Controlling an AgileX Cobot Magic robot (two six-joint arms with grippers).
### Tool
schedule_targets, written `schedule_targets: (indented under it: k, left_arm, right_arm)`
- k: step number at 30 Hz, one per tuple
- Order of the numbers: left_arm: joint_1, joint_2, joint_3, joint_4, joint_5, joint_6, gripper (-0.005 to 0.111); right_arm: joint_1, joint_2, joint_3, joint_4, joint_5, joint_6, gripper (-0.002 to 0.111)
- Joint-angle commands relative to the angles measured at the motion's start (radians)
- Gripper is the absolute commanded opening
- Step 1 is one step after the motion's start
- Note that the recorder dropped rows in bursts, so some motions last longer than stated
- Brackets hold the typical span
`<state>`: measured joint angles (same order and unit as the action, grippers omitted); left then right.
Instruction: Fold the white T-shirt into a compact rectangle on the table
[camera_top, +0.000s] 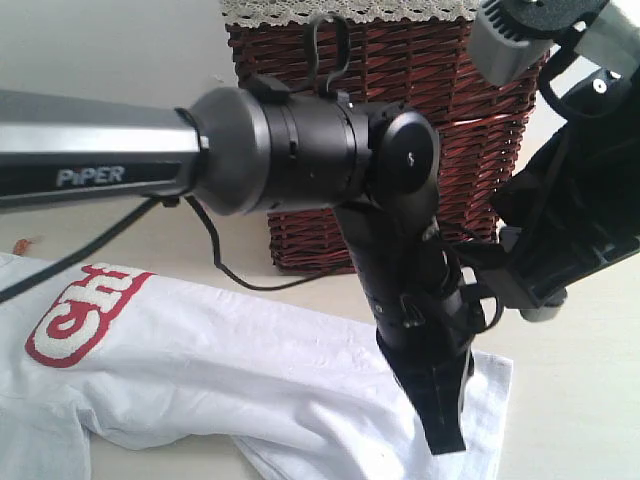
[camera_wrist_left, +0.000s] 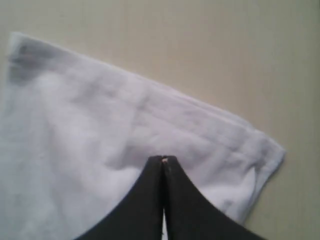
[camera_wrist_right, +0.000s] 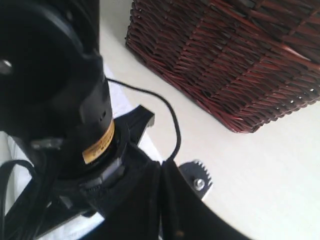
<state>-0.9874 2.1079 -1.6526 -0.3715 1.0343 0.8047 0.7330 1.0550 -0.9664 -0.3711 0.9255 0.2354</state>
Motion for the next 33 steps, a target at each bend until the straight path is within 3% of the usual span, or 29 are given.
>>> schedule_targets:
  k: [1, 6, 14, 19, 25, 28, 33]
  left_arm:
    - [0.061, -0.022, 0.018, 0.140, -0.006, -0.110, 0.000]
    - [0.205, -0.045, 0.124, 0.078, -0.017, -0.107, 0.000]
    - [0.545, -0.172, 0.274, -0.045, -0.099, -0.200, 0.000]
    - [0.671, -0.238, 0.345, 0.160, -0.224, -0.484, 0.000]
    - [0.735, -0.246, 0.455, 0.517, -0.316, -0.874, 0.000]
    - [0.799, -0.246, 0.499, 0.511, -0.368, -0.943, 0.000]
    - [0.927, -0.216, 0.527, 0.476, -0.410, -0.935, 0.000]
  right_arm:
    - [-0.001, -0.008, 0.005, 0.001, 0.003, -0.006, 0.000]
    - [-0.001, 0.012, 0.058, -0.055, -0.059, -0.003, 0.000]
    - [-0.001, 0.217, 0.086, -0.037, -0.128, 0.000, 0.000]
    - [-0.010, 0.405, 0.077, 0.076, -0.190, -0.105, 0.000]
    - [-0.177, 0.611, 0.001, 0.496, -0.196, -0.438, 0.000]
    - [-0.225, 0.680, -0.026, 0.526, -0.198, -0.471, 0.000]
    - [-0.239, 0.762, -0.029, 0.425, -0.238, -0.406, 0.000]
